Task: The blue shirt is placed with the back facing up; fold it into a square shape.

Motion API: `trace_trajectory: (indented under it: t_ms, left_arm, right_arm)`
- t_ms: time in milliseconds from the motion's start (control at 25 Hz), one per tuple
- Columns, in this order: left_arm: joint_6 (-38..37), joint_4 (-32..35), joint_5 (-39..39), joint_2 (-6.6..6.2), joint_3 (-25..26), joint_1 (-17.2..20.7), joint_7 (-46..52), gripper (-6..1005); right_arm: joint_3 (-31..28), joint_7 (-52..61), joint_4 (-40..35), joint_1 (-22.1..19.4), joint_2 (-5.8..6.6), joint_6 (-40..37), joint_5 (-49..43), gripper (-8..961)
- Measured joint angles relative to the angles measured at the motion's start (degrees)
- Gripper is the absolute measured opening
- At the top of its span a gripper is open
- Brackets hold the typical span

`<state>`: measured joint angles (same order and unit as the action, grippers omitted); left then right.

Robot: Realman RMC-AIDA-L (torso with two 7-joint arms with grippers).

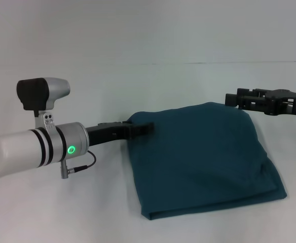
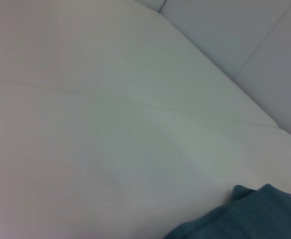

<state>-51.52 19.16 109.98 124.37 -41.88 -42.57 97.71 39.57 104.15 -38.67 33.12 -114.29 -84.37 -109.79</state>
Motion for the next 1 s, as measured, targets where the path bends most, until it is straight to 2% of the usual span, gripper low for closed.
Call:
trace_trajectory:
  t_ms: [280,400,600,1000]
  left_arm:
    - [2.27,0.0,-0.63,-0.01,0.22,-0.05,0.19,769]
    - [2.73,0.0,-0.66,-0.01,0.01,-0.2,0.26,541]
    - [2.75,0.0,-0.66,-0.07,-0.04,-0.32,0.28,325]
    - [2.74,0.0,-0.66,-0.19,0.01,-0.83,0.29,119]
  right_arm:
    - [0.14,-0.04,0.0,-0.02,-0.22,0.15,0.0,752]
    - [0.2,0.01,0.0,0.06,-0.33,0.46,-0.02,752]
    - [0.1,0.05,0.0,0.11,-0.32,0.56,-0.06,752]
    - [0.25,-0.18,0.25,0.11,-0.4,1.77,-0.08,752]
